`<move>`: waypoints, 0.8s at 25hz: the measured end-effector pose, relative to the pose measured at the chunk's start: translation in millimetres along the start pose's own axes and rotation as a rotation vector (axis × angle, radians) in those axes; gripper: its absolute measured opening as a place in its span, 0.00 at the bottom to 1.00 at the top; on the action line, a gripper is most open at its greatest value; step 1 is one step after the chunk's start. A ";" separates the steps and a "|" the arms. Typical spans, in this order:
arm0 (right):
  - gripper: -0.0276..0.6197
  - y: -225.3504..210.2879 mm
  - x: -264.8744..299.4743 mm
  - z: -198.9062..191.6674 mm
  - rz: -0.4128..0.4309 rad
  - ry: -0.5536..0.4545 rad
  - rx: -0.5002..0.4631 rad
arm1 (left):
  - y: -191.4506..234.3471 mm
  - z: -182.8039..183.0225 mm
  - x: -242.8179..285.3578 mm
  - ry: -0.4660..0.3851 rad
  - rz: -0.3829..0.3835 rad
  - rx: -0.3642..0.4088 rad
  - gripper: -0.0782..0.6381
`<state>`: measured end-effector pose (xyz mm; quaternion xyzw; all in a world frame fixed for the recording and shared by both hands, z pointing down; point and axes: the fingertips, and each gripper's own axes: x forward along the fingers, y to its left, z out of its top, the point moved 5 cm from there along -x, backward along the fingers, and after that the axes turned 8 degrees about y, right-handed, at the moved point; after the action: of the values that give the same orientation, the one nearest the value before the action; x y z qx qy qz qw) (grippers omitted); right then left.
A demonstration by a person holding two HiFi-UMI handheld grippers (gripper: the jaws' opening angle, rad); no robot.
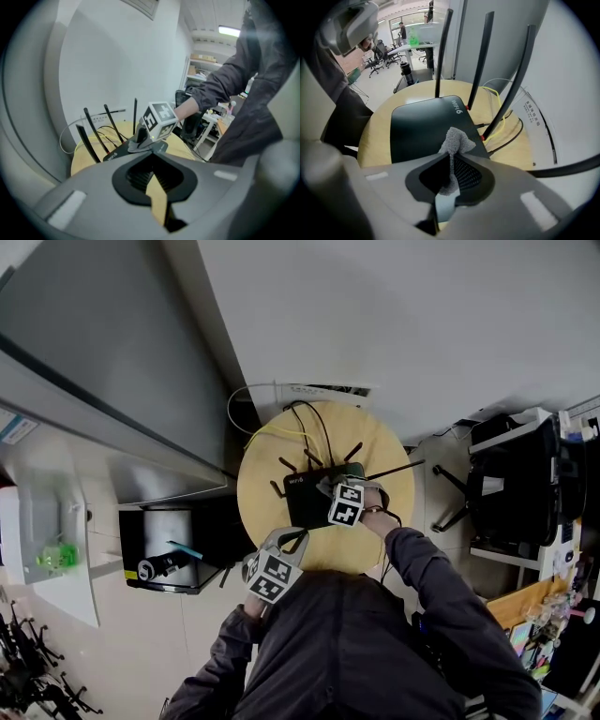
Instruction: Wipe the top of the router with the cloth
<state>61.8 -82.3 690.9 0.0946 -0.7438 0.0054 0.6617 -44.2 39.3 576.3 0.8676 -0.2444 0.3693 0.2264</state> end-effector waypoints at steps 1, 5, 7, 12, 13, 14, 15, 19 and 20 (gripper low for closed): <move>0.08 5.7 -1.1 -2.7 0.005 -0.004 0.000 | -0.6 1.3 1.2 0.000 -0.002 0.003 0.11; 0.08 30.9 -6.4 -12.5 0.027 -0.017 0.002 | -5.4 5.0 5.2 -0.001 -0.011 0.014 0.11; 0.08 41.9 -8.5 -16.6 0.041 -0.018 0.009 | -8.0 6.8 8.0 0.000 -0.015 0.017 0.11; 0.08 65.8 -11.7 -23.9 0.070 -0.023 0.000 | -14.5 10.2 16.1 0.006 -0.023 0.023 0.11; 0.08 68.6 -11.9 -24.4 0.078 -0.024 -0.004 | -15.3 10.7 17.3 0.008 -0.022 0.023 0.11; 0.08 70.4 -12.1 -24.7 0.086 -0.025 -0.008 | -16.0 11.5 18.4 0.010 -0.021 0.022 0.11; 0.08 71.2 -12.0 -24.9 0.094 -0.025 -0.014 | -16.5 12.4 19.5 0.011 -0.019 0.021 0.11; 0.08 68.7 -15.0 -25.7 0.126 -0.041 -0.025 | -20.7 15.3 22.5 0.021 -0.011 0.015 0.11; 0.08 65.0 -17.3 -26.4 0.130 -0.055 -0.014 | -21.8 16.0 22.9 0.024 -0.009 0.014 0.11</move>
<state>80.0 -12.7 684.7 0.0417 -0.7661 0.0407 0.6400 -8.9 41.2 578.9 0.8656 -0.2353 0.3804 0.2250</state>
